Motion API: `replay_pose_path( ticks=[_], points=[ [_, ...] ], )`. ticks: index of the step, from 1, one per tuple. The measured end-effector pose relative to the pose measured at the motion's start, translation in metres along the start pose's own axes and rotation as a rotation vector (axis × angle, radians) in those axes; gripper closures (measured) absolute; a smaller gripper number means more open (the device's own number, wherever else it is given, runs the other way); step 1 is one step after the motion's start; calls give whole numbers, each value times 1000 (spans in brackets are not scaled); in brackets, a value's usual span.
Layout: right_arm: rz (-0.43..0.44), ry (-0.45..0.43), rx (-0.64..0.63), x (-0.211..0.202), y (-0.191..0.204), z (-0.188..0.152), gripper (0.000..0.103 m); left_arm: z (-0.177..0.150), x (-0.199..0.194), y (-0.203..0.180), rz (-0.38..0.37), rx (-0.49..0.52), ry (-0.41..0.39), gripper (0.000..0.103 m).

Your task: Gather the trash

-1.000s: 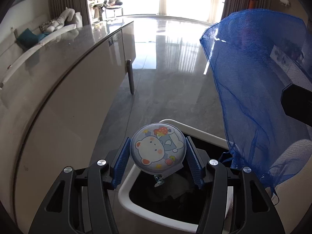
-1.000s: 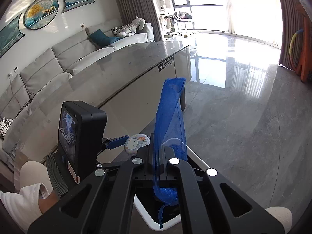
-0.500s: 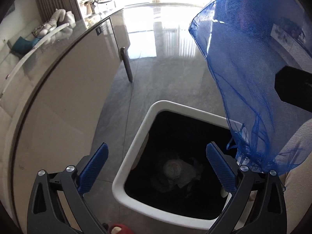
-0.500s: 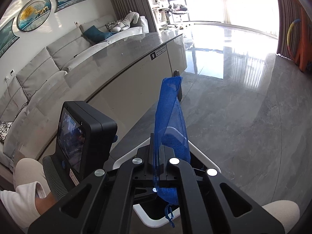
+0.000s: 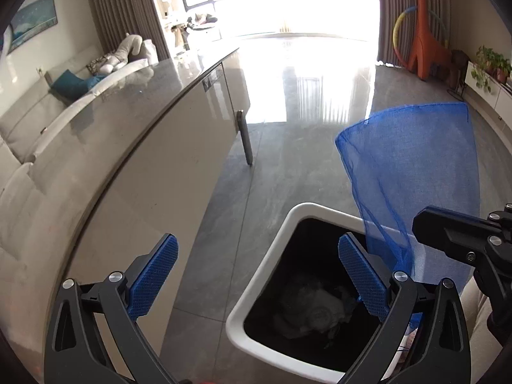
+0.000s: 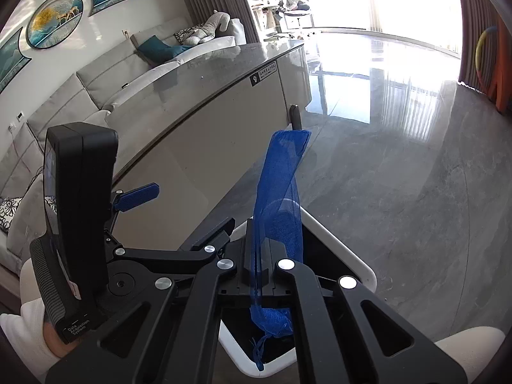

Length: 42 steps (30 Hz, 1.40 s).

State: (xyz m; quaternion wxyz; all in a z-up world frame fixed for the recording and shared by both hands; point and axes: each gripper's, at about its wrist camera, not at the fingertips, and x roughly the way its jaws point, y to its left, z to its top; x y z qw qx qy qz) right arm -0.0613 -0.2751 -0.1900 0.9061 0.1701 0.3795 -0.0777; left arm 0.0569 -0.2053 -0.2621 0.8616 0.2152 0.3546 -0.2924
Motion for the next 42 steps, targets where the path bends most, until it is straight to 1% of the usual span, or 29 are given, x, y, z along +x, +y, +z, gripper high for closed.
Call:
replay_pose_path(
  ticks=[2, 6, 9, 11, 12, 14, 15, 16, 17, 18, 23, 28, 30, 31, 33, 35, 39, 42],
  points=[
    [1, 3, 0, 4, 1, -2, 102, 2, -7, 2, 15, -2, -19, 4],
    [-1, 18, -14, 11, 4, -5, 102, 5, -12, 8, 80, 4, -52, 4],
    [-17, 24, -45, 17, 11, -7, 102, 8, -13, 15, 79, -24, -52, 4],
    [-36, 20, -70, 21, 14, -8, 98, 8, -13, 19, 71, -40, -47, 4],
    [-46, 20, -80, 23, 17, -9, 97, 9, -12, 20, 78, -44, -44, 5],
    [-64, 35, -84, 29, 15, -9, 76, 9, -9, 24, 130, -49, -38, 5],
    [-104, 41, -79, 32, 12, -9, 29, 9, -8, 28, 127, -64, -32, 5],
    [-144, 35, -68, 33, 10, -9, 5, 10, -7, 34, 91, -93, -20, 5],
    [-166, -7, -53, 31, 7, -10, 6, 11, -6, 39, 70, -123, -9, 5],
    [-170, -38, -40, 28, 4, -11, 5, 10, -7, 43, 61, -145, -7, 5],
    [-197, -31, -35, 31, -3, -8, 5, 10, -8, 46, 58, -157, -21, 5],
    [-211, -29, -71, 33, 2, -7, 5, 9, -18, 39, 10, -136, -64, 5],
    [-216, -30, -92, 33, 6, -7, 5, 11, -20, 37, -27, -134, -69, 5],
    [-217, -32, -98, 33, 7, -6, 5, 11, -21, 37, -45, -139, -71, 5],
    [-219, -35, -110, 32, 11, -6, 5, 11, -23, 38, -51, -151, -71, 5],
    [-221, -41, -117, 31, 11, -3, 5, 11, -25, 42, -72, -172, -78, 5],
    [-220, -63, -125, 27, 13, 0, 5, 13, -34, 55, -129, -229, -103, 5],
    [-231, -74, -140, 24, 16, 3, 5, 14, -38, 63, -172, -253, -119, 5]
  ],
)
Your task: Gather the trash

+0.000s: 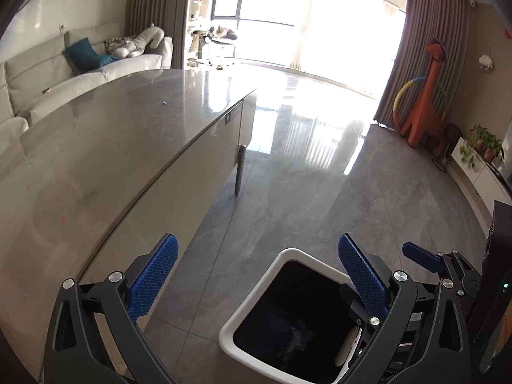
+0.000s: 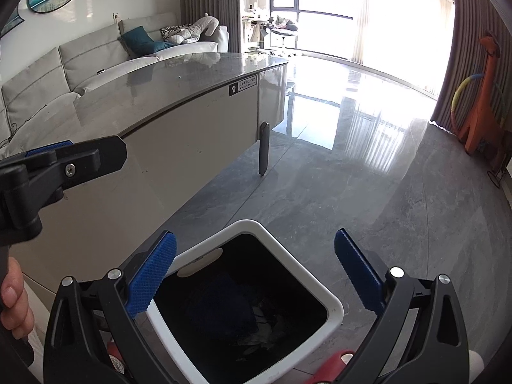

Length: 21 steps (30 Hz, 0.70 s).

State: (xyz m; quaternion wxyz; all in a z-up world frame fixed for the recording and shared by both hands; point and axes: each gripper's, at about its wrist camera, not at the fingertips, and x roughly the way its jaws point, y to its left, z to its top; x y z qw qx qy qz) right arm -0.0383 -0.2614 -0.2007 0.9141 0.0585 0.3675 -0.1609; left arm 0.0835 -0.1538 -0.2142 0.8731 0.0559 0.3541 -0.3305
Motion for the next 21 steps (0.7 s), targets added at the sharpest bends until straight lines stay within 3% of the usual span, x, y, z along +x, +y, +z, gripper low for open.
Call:
replay_pose_path(
  ticks=[11, 16, 21],
  points=[
    [-5, -53, -19, -12, 4, 5, 5, -2, -18, -2, -45, 32, -62, 5],
    [2, -92, -28, -23, 9, 12, 5, 0, -28, -1, -7, 34, -60, 5],
    [11, -140, -43, -36, 13, 20, 5, 5, -45, -3, 110, 65, -91, 5]
  ],
)
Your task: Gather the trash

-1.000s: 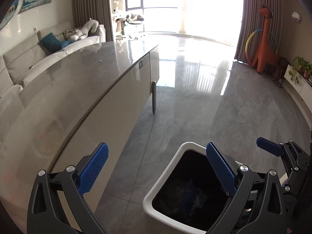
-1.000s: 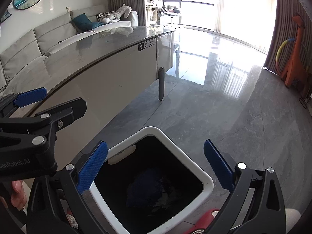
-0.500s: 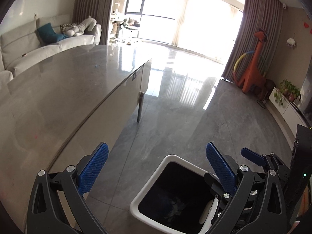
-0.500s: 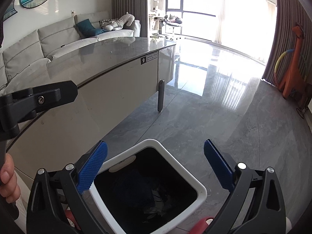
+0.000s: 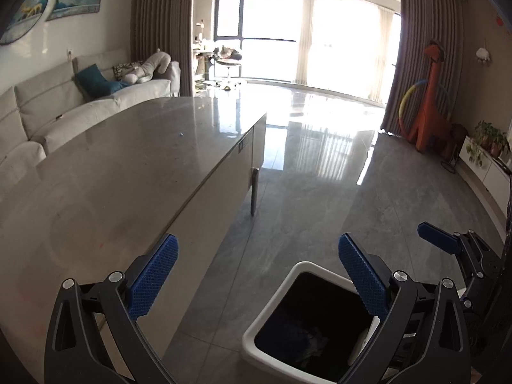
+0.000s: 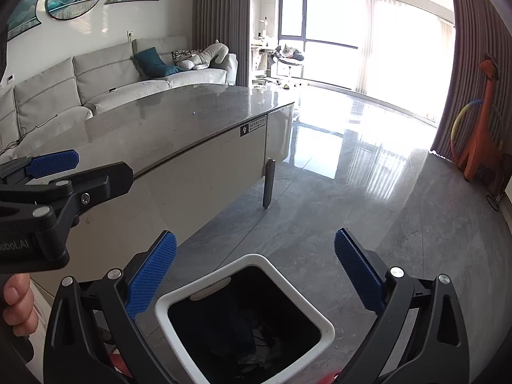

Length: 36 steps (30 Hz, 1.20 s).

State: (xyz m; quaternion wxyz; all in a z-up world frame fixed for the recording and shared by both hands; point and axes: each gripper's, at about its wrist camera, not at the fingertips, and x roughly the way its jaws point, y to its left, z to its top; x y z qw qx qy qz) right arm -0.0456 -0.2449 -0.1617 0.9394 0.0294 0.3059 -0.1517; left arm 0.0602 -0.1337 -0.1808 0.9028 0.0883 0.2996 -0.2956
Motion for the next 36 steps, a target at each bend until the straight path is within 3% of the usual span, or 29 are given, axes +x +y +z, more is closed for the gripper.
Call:
replay_pose_path(
  ticks=[10, 18, 25, 36],
  points=[
    [93, -103, -58, -10, 40, 42, 5, 17, -44, 41, 190, -53, -45, 5],
    [224, -143, -121, -11, 116, 88, 5, 34, -89, 103, 376, -175, -77, 5],
    [349, -148, -173, -6, 188, 111, 5, 26, -126, 162, 495, -273, -90, 5],
    [427, -123, -218, -6, 242, 120, 5, 21, -141, 196, 558, -313, -97, 5]
  ],
)
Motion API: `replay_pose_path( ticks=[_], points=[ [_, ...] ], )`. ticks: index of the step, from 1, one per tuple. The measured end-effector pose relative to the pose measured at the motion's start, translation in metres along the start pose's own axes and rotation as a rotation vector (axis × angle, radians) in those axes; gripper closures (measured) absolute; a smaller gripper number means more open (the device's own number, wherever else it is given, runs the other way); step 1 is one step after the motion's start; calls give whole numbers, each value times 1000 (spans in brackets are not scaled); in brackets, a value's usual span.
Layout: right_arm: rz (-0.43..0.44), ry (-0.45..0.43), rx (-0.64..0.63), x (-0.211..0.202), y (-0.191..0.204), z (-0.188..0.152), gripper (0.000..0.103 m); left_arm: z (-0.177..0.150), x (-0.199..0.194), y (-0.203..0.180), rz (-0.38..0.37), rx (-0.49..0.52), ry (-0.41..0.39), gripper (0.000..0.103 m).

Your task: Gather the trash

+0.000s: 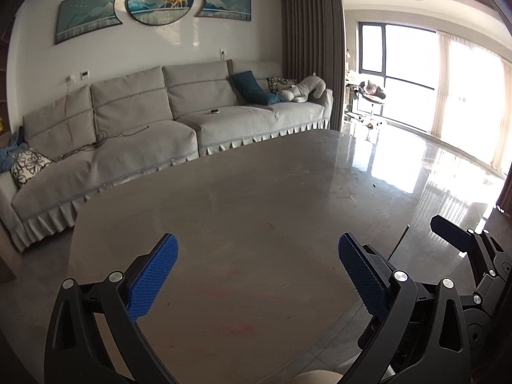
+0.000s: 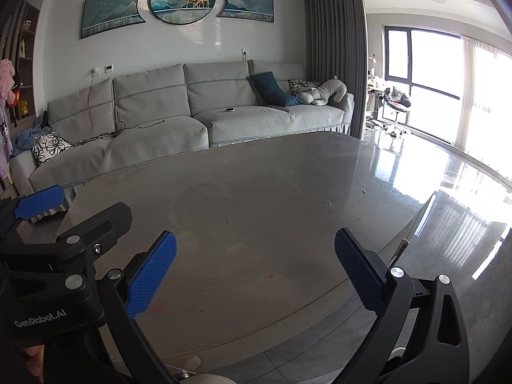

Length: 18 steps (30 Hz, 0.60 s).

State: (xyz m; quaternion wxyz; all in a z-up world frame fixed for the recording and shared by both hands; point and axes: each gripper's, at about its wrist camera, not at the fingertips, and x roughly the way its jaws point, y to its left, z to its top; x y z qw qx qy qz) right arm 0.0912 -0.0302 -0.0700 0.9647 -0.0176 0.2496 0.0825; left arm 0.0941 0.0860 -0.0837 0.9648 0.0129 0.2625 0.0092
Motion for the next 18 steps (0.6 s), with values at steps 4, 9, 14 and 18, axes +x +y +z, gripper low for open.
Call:
replay_pose_path(
  ticks=[4, 9, 14, 18],
  points=[
    [-3, -3, -18, -6, 0, -1, 5, 1, 1, 3, -8, -13, 5, 5],
    [-5, -6, -26, -4, 4, 1, 5, -2, -3, 7, -8, -11, -5, 5],
    [-10, -9, -37, -4, 7, -1, 5, -4, -6, 6, -12, -8, -10, 5],
    [-12, -10, -40, -2, 12, -1, 5, -2, -6, 8, -15, -4, -13, 5]
  ],
)
